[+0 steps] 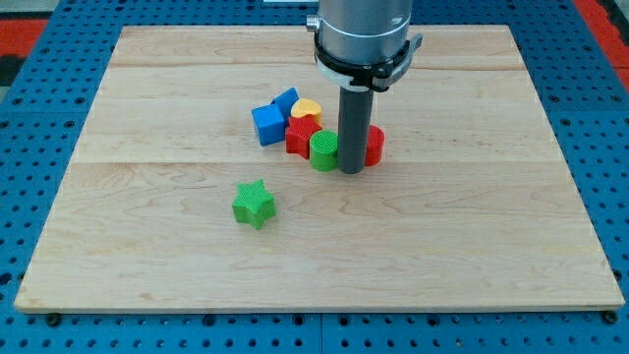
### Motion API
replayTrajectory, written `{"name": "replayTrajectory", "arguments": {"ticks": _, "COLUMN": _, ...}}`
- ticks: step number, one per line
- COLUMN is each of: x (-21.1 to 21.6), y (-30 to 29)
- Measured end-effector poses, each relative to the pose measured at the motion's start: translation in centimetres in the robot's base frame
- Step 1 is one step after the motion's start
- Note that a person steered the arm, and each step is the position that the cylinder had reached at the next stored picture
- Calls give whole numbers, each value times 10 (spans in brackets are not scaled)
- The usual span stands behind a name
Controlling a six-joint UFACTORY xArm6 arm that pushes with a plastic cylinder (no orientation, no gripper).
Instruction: Move the red circle a bit up
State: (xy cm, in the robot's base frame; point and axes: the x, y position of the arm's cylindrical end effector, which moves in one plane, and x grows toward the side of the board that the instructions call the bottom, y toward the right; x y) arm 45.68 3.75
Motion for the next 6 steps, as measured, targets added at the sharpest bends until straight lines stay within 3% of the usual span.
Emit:
{"name": "replayTrajectory", "arguments": {"ticks": 1, "x": 8, "y": 0}}
{"name": "replayTrajectory", "arguments": {"ticks": 3, "x": 4, "y": 64}}
{"name": "replayTrajectory", "arguments": {"ticks": 6, "x": -37, "y": 31}}
